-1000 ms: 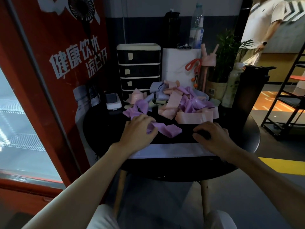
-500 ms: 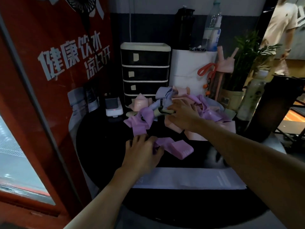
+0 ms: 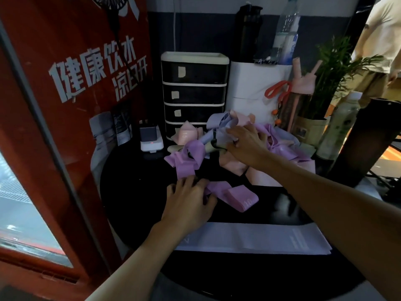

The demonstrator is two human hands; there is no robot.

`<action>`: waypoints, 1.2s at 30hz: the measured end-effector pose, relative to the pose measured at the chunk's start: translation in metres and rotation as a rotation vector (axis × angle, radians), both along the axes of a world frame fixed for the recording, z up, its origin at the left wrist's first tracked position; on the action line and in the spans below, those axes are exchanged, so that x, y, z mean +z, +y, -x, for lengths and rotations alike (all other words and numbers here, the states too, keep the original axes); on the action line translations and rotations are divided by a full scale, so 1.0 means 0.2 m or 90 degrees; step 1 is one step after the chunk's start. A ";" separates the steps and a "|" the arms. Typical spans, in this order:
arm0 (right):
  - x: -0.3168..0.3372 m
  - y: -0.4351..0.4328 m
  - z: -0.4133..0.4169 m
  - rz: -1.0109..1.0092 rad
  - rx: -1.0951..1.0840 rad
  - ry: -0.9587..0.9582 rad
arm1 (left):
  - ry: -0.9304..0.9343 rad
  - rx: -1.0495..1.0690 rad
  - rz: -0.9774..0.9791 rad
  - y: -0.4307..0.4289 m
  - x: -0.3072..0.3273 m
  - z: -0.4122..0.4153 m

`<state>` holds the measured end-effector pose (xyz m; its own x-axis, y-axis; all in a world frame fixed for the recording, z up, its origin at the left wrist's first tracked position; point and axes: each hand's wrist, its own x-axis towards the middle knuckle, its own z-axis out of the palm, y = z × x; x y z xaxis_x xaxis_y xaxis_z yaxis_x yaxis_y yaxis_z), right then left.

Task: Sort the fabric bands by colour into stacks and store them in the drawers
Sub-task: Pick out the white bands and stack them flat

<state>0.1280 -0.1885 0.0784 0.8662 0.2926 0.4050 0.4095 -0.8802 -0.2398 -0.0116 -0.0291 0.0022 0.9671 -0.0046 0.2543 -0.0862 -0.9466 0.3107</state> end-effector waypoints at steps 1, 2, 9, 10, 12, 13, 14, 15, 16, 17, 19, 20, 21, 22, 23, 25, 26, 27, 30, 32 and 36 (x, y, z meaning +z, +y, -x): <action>0.02 -0.01 0.01 -0.024 0.013 -0.012 | -0.002 -0.001 0.002 0.00 0.00 0.00; 0.03 -0.01 0.04 -0.058 0.026 -0.012 | -0.003 -0.001 0.005 -0.01 0.01 0.01; 0.22 -0.07 0.22 -0.296 0.125 -0.083 | 0.043 0.006 -0.016 -0.02 0.07 0.01; 0.25 -0.08 0.24 -0.318 0.129 -0.095 | 0.036 0.010 -0.024 -0.02 0.10 0.00; 0.31 -0.09 0.28 -0.346 0.138 -0.107 | -0.004 0.007 -0.024 -0.02 0.17 0.00; 0.34 -0.09 0.31 -0.357 0.143 -0.106 | -0.033 -0.001 -0.018 -0.02 0.21 0.01; 0.36 -0.09 0.34 -0.370 0.147 -0.101 | -0.066 -0.012 -0.010 -0.02 0.26 0.01; 0.39 -0.10 0.36 -0.388 0.155 -0.098 | -0.101 -0.024 0.004 -0.02 0.30 0.02; 0.41 -0.10 0.40 -0.406 0.166 -0.096 | -0.135 -0.034 0.024 -0.02 0.34 0.03; 0.43 -0.10 0.42 -0.418 0.178 -0.098 | -0.166 -0.046 0.054 -0.02 0.38 0.05; 0.48 -0.11 0.47 -0.419 0.193 -0.121 | -0.218 -0.076 0.133 -0.02 0.46 0.06; 0.50 -0.11 0.50 -0.413 0.198 -0.137 | -0.237 -0.092 0.179 -0.02 0.50 0.07; 0.51 -0.11 0.52 -0.410 0.203 -0.151 | -0.252 -0.107 0.223 -0.03 0.55 0.08; 0.53 -0.12 0.54 -0.410 0.209 -0.160 | -0.264 -0.119 0.262 -0.04 0.58 0.09; 0.55 -0.12 0.56 -0.414 0.214 -0.162 | -0.275 -0.133 0.291 -0.05 0.62 0.10; 0.57 -0.12 0.62 -0.430 0.220 -0.149 | -0.284 -0.165 0.320 -0.07 0.68 0.12; 0.59 -0.13 0.64 -0.431 0.221 -0.150 | -0.277 -0.178 0.329 -0.08 0.70 0.13; 0.60 -0.13 0.66 -0.429 0.223 -0.155 | -0.263 -0.189 0.342 -0.08 0.72 0.14; 0.62 -0.16 0.73 -0.427 0.226 -0.173 | -0.202 -0.201 0.399 -0.08 0.71 0.16; 0.63 -0.17 0.76 -0.422 0.220 -0.179 | -0.197 -0.196 0.410 -0.09 0.69 0.18; 0.62 -0.22 0.79 -0.430 0.194 -0.165 | -0.228 -0.189 0.461 -0.10 0.70 0.22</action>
<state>-0.0304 -0.2318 0.2026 0.6410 0.1200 0.7581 0.7254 -0.4175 -0.5473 -0.0554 -0.0492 0.1429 0.8123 0.0369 0.5821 -0.5071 -0.4484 0.7361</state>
